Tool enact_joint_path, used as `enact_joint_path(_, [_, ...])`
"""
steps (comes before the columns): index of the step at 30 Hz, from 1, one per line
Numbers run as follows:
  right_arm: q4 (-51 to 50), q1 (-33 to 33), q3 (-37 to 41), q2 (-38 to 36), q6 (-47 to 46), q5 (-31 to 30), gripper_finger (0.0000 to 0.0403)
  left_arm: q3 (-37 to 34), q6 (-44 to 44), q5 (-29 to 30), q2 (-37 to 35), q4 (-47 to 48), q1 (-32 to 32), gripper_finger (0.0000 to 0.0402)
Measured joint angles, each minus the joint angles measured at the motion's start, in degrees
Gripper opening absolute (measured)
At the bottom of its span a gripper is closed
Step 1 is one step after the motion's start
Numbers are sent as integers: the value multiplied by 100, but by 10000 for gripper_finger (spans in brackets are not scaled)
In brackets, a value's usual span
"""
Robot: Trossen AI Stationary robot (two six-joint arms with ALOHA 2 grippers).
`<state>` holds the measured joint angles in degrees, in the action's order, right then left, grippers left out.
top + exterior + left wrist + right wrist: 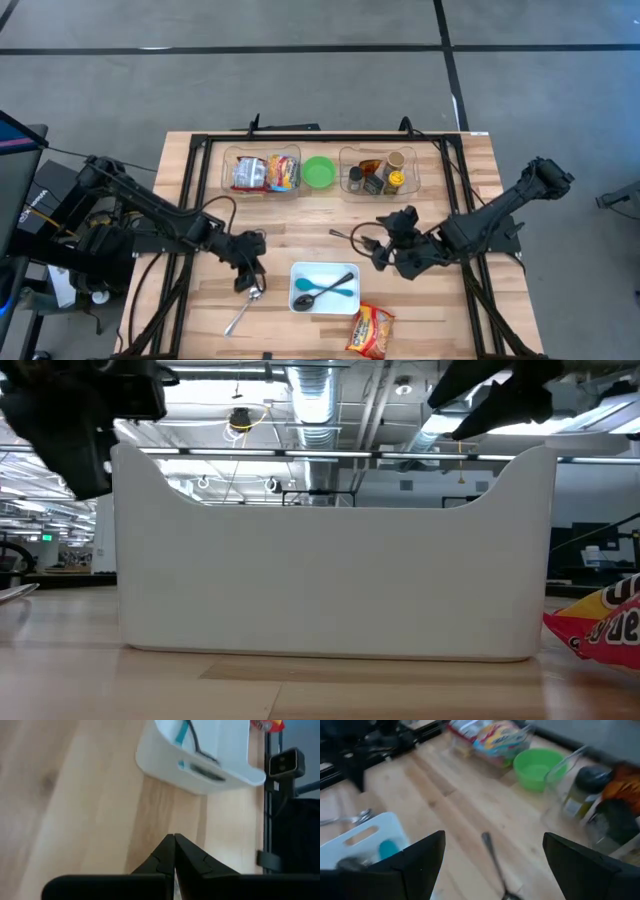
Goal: Pick & Place Food Item
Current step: Put the silver spoon into the white bin
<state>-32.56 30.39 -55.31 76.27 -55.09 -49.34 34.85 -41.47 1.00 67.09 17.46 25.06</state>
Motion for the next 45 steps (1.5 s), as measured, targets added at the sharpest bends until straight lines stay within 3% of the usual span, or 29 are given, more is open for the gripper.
enact_joint_path(7, [1,-399,0,0,478,-480,329,-2,-1070,138,0,180,375,0])
enact_joint_path(13, [17,-943,0,0,620,-488,329,-1,-1810,359,0,309,573,0])
enact_joint_path(18, [26,-1493,0,0,697,-494,329,0,-2499,682,0,951,596,0])
enact_joint_path(28, [1784,-2752,0,0,3070,-493,329,0,-3756,907,0,2224,594,0])
enact_joint_path(32, [2107,-3034,0,0,3313,-488,329,0,-4208,1077,2,2415,594,0])
enact_joint_path(39, [2116,-3277,0,0,3405,-471,329,-1,-4568,1225,2,2323,608,0])
enact_joint_path(45, [2126,-3276,0,0,3621,-469,329,0,-3959,1151,2,1235,871,0])
